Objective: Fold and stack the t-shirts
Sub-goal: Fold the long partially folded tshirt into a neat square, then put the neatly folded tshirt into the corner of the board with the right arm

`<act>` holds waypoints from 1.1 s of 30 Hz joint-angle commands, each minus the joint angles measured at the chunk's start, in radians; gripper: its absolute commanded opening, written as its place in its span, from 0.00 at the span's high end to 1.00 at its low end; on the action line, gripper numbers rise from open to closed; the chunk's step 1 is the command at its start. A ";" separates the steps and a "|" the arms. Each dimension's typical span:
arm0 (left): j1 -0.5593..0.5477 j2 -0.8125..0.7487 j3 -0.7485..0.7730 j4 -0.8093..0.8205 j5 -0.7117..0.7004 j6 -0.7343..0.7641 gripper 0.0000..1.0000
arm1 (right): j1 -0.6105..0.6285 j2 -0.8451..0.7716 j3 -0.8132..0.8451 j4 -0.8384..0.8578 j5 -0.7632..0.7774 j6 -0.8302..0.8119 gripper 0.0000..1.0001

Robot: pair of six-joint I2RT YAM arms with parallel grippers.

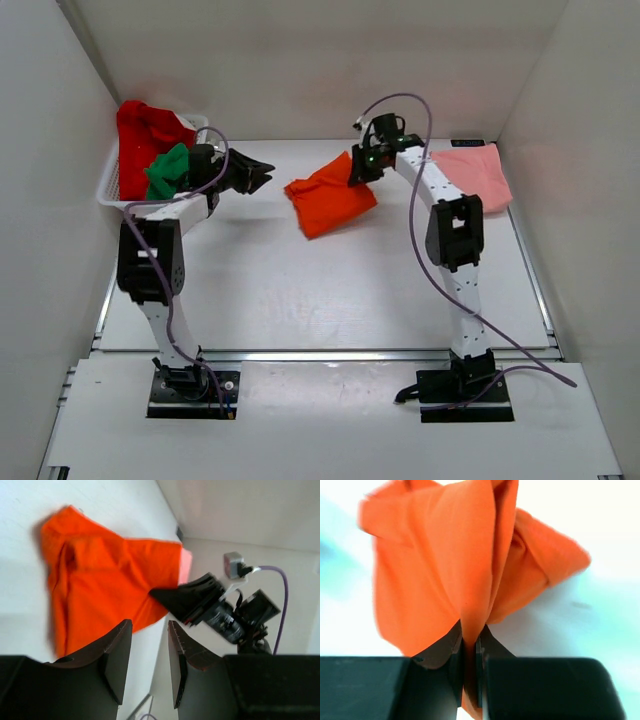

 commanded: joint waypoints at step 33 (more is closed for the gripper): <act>-0.014 -0.174 -0.306 0.003 0.128 0.127 0.53 | -0.538 0.010 0.060 0.049 0.656 -0.451 1.00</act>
